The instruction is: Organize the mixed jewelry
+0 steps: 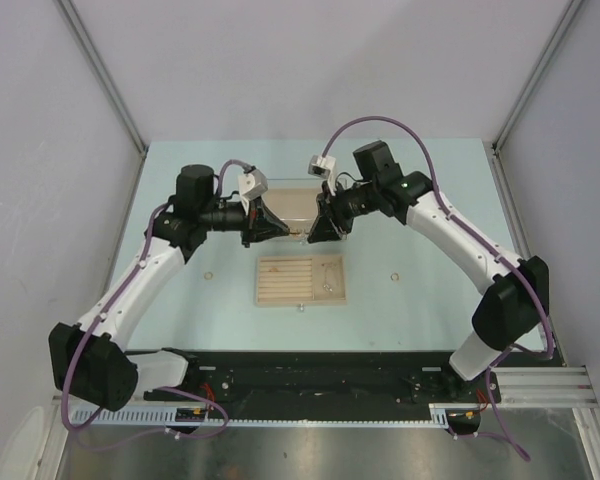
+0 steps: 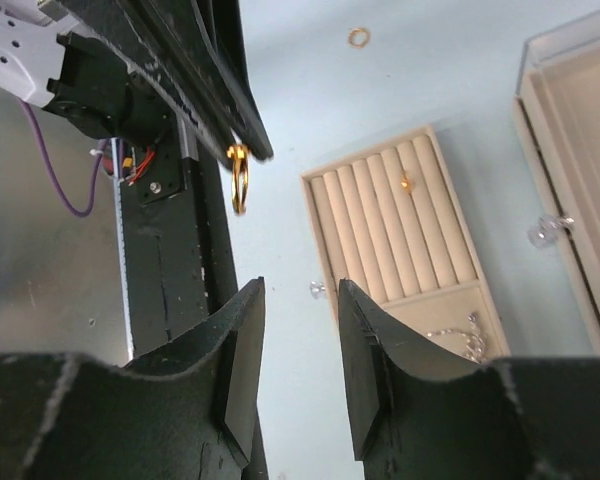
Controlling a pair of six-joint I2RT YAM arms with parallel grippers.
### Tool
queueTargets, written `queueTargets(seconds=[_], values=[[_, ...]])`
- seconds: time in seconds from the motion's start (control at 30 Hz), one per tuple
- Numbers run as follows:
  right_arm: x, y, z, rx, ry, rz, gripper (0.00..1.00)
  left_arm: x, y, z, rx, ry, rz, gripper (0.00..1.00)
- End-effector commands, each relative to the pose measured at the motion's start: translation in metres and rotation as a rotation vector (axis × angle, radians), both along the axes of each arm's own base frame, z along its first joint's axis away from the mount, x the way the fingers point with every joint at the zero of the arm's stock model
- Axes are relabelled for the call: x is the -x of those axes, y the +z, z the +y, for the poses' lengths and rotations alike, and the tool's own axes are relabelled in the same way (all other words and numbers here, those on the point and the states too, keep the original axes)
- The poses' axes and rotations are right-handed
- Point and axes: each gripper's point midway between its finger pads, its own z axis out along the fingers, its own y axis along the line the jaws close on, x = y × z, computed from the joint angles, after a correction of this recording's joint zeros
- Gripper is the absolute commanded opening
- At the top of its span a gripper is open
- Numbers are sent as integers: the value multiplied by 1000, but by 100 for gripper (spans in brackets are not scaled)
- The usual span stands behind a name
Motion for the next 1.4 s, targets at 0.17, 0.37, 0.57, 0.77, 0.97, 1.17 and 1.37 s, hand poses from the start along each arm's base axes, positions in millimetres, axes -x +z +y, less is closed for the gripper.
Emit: queueTargets(seconds=[0.17, 0.37, 0.57, 0.77, 0.97, 1.17, 1.37], values=[[-8, 33, -37, 22, -103, -170, 41, -32, -45, 31, -329, 103, -115, 0], [-15, 27, -46, 60, -163, -203, 41, -40, -93, 39, -543, 208, -219, 0], [-20, 20, -54, 91, -199, -212, 41, -43, -133, 45, -700, 261, -270, 0], [-24, 17, -57, 106, -220, -219, 41, -38, -167, 42, -825, 250, -312, 0], [-25, 13, -60, 113, -227, -209, 41, -40, -183, 37, -895, 229, -325, 0], [-24, 12, -62, 107, -226, -203, 41, -40, -195, 32, -936, 218, -328, 0], [-25, 10, -62, 105, -229, -198, 40, -38, -205, 26, -965, 196, -329, 0]])
